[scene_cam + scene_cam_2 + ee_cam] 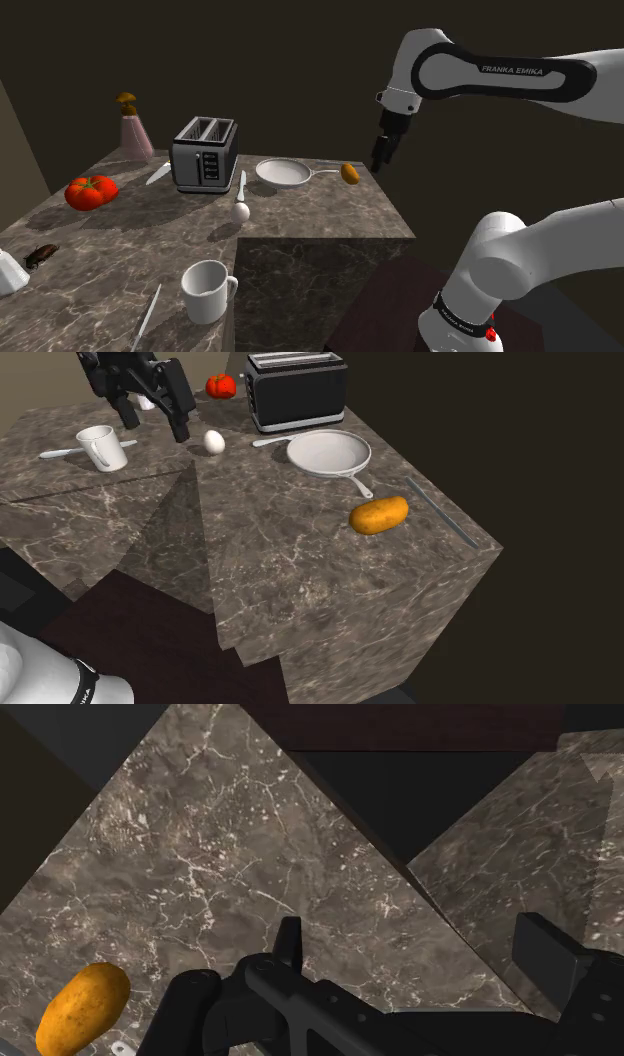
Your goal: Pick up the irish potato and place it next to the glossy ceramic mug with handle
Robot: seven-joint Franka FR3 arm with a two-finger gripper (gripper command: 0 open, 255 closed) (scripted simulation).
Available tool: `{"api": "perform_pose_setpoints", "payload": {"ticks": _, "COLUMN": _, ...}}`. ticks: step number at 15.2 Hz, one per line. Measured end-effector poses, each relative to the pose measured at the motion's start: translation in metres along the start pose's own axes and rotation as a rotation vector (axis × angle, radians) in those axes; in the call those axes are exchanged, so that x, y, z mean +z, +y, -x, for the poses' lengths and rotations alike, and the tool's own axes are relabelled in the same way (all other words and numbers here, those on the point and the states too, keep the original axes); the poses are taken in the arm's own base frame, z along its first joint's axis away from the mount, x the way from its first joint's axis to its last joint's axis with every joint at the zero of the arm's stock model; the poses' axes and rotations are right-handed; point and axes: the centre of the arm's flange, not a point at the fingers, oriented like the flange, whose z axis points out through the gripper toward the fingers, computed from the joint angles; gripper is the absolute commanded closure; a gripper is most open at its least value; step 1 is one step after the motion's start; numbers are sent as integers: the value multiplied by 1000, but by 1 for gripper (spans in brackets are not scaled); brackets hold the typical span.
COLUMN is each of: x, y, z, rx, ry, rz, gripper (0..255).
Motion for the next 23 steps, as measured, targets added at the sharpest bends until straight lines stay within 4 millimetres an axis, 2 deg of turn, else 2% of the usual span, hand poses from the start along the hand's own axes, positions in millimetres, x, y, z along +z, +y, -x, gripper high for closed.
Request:
{"api": "perform_pose_setpoints", "payload": {"ticks": 2, "x": 3, "y": 3, "z": -5, "rx": 8, "ry": 0, "rz": 0, "gripper": 0}}
{"api": "perform_pose_setpoints", "payload": {"ticks": 5, "x": 16, "y": 24, "z": -24, "rx": 49, "ry": 4, "rz": -3, "gripper": 0}}
{"api": "perform_pose_setpoints", "payload": {"ticks": 9, "x": 34, "y": 61, "z": -62, "rx": 114, "ry": 11, "rz": -5, "gripper": 0}}
{"api": "perform_pose_setpoints", "payload": {"ticks": 14, "x": 58, "y": 110, "z": -98, "rx": 196, "ry": 21, "rz": -9, "gripper": 0}}
{"api": "perform_pose_setpoints", "payload": {"ticks": 18, "x": 82, "y": 145, "z": -126, "rx": 262, "ry": 27, "rz": -12, "gripper": 0}}
{"api": "perform_pose_setpoints", "payload": {"ticks": 23, "x": 105, "y": 199, "z": -153, "rx": 344, "ry": 36, "rz": -16, "gripper": 0}}
